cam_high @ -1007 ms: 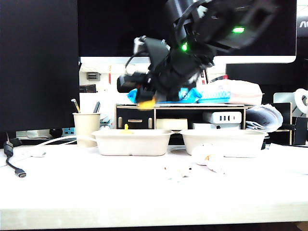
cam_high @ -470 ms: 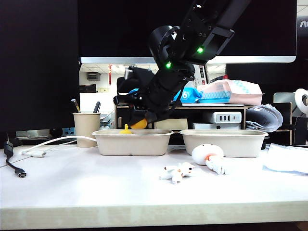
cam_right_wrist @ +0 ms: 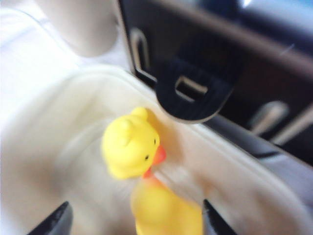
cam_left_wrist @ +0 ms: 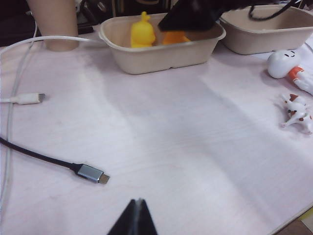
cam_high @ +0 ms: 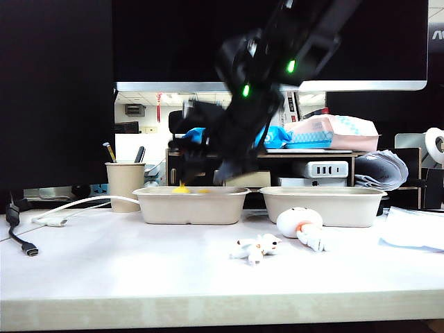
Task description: Put the dolls with similar colors into the same paper box, while dolls with different colors go into separate paper boxes.
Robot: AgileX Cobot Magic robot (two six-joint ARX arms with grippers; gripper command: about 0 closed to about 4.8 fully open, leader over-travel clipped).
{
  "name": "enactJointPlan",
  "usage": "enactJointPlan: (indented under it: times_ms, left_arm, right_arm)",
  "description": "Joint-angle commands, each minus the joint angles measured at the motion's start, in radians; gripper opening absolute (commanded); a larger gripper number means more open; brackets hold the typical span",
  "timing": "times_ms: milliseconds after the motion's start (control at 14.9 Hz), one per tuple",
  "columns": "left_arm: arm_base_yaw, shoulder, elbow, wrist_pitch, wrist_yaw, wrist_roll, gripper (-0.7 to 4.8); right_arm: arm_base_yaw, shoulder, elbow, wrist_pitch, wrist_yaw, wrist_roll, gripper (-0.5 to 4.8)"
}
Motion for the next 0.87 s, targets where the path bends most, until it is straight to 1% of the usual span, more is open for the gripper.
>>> enactJointPlan:
  times_ms: [67,134,201,268,336,470,604,738,873]
  left_arm:
    - [0.000,0.000,0.001,0.006,0.003,0.004,-0.05]
    - [0.000,0.000,0.001,0.006,0.003,0.004,-0.05]
    - [0.000,0.000,0.001,0.006,0.003,0.004,-0.05]
    - [0.000,0.000,0.001,0.006,0.003,0.004,-0.05]
    - [0.000,0.000,0.001,0.006,0.003,0.004,-0.05]
    - [0.000,0.000,0.001,0.006,0.003,0.004,-0.05]
    - [0.000,0.000,0.001,0.006,0.003,0.004,-0.05]
    - [0.000,0.000,0.001,0.006,0.003,0.004,-0.05]
    - [0.000,0.000,0.001,0.006,0.003,0.004,-0.05]
  right_arm:
    - [0.019,-0.172,-0.002,-0.174,0.003,-0.038,3.73]
    - [0.035,-0.226,-0.037,-0.212,0.003,-0.062,3.73]
    - [0.048,-0.272,-0.087,-0.215,0.003,-0.069,3.72]
    - [0.071,-0.347,-0.188,-0.214,0.021,-0.069,3.72]
    - [0.082,-0.375,-0.229,-0.212,0.032,-0.065,3.72]
    - [0.130,-0.505,-0.432,-0.143,0.082,-0.042,3.73]
    - [0.155,-0.581,-0.563,-0.072,0.109,0.000,3.74]
    - [0.165,-0.624,-0.694,-0.036,0.111,0.080,4.78]
    - [0.169,-0.624,-0.763,-0.023,0.092,0.108,4.79]
